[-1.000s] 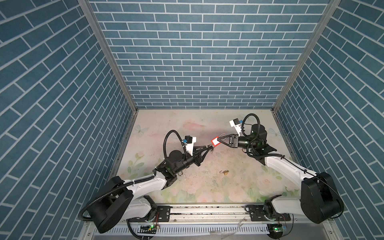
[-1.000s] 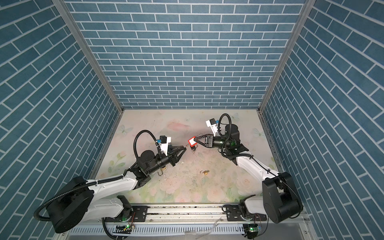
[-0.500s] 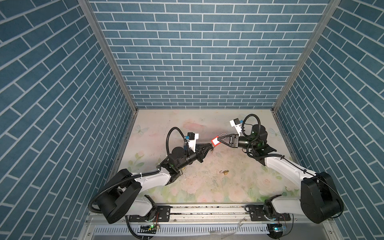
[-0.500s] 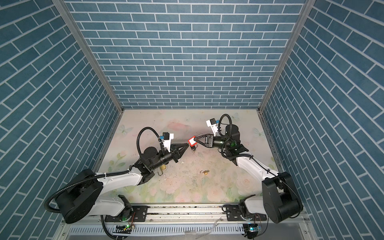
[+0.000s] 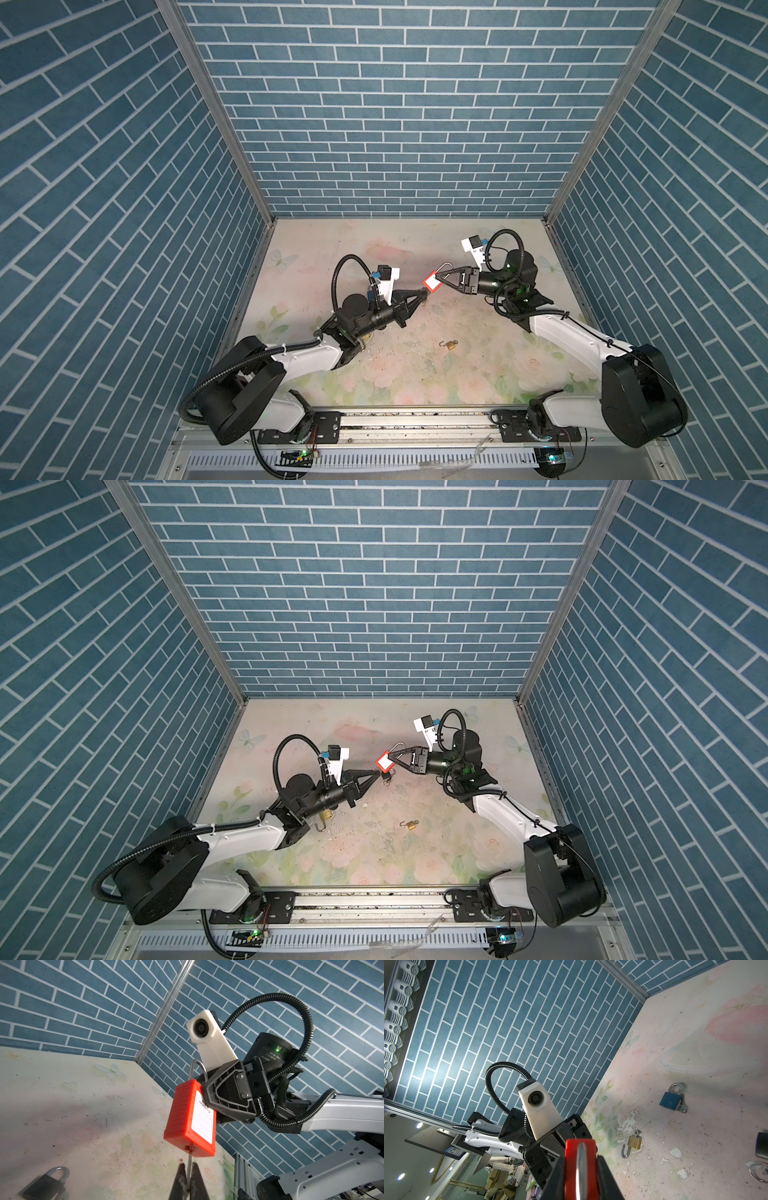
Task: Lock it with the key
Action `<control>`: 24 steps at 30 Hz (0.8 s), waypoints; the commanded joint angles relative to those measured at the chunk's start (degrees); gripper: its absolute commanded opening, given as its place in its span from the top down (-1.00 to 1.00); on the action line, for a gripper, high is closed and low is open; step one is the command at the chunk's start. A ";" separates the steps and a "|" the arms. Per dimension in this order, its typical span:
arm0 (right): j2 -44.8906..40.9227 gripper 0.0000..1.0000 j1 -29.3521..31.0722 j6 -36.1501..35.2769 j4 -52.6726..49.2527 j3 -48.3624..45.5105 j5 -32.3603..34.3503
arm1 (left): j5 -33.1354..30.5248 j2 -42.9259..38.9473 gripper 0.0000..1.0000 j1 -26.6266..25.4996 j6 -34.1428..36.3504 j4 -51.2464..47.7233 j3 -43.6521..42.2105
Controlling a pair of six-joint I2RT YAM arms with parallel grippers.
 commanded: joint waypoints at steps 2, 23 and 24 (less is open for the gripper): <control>-1.30 0.89 0.96 -4.44 4.46 -3.34 -2.84 | -1.89 -0.15 1.00 2.59 -5.81 5.12 -0.64; 2.13 1.00 2.69 -10.16 26.60 -11.09 -1.02 | 8.19 8.02 1.00 9.57 -26.50 13.27 2.78; 2.47 1.00 2.68 -10.08 26.83 -11.00 -1.05 | 8.41 8.66 1.00 9.92 -27.58 14.55 2.51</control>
